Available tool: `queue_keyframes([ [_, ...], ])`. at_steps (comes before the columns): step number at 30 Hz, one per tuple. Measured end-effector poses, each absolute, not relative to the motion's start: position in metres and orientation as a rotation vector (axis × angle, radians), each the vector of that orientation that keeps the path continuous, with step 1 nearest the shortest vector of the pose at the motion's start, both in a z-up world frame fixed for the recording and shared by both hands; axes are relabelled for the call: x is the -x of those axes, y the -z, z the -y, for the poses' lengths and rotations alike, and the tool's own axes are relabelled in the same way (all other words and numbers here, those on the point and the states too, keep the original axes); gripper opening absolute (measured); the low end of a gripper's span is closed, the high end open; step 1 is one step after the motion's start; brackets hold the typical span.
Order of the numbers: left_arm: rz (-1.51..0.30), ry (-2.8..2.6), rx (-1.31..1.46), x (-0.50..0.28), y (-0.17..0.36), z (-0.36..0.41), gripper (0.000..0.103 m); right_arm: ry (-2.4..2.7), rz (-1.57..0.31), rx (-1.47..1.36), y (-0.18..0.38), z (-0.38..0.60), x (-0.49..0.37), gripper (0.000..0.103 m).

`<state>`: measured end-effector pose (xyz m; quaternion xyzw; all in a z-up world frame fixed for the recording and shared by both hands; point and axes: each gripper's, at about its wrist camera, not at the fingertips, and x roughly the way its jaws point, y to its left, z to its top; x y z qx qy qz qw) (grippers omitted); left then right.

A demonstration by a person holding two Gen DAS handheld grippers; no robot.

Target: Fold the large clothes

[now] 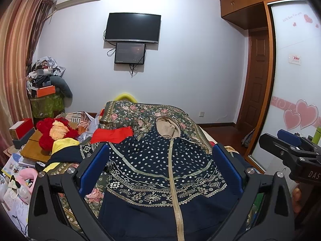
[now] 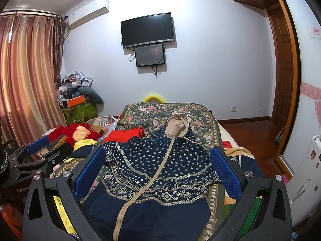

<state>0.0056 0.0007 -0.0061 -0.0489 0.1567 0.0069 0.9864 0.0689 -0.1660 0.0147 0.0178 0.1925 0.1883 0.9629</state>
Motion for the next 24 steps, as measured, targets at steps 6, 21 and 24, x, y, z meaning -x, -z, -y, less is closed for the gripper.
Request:
queue_keyframes([
  [6,-0.317,-0.016,0.101,-0.008,0.007,-0.002,0.103,-0.383,-0.393,-0.036,-0.014,0.165,-0.069,0.103],
  [21,-0.353,-0.036,0.109,-0.028,0.019,-0.017,0.103,-0.38,-0.444,-0.027,-0.006,0.16,-0.09,0.103],
  [24,-0.361,-0.055,0.112,-0.037,0.022,-0.027,0.103,-0.376,-0.465,-0.025,-0.003,0.159,-0.099,0.103],
])
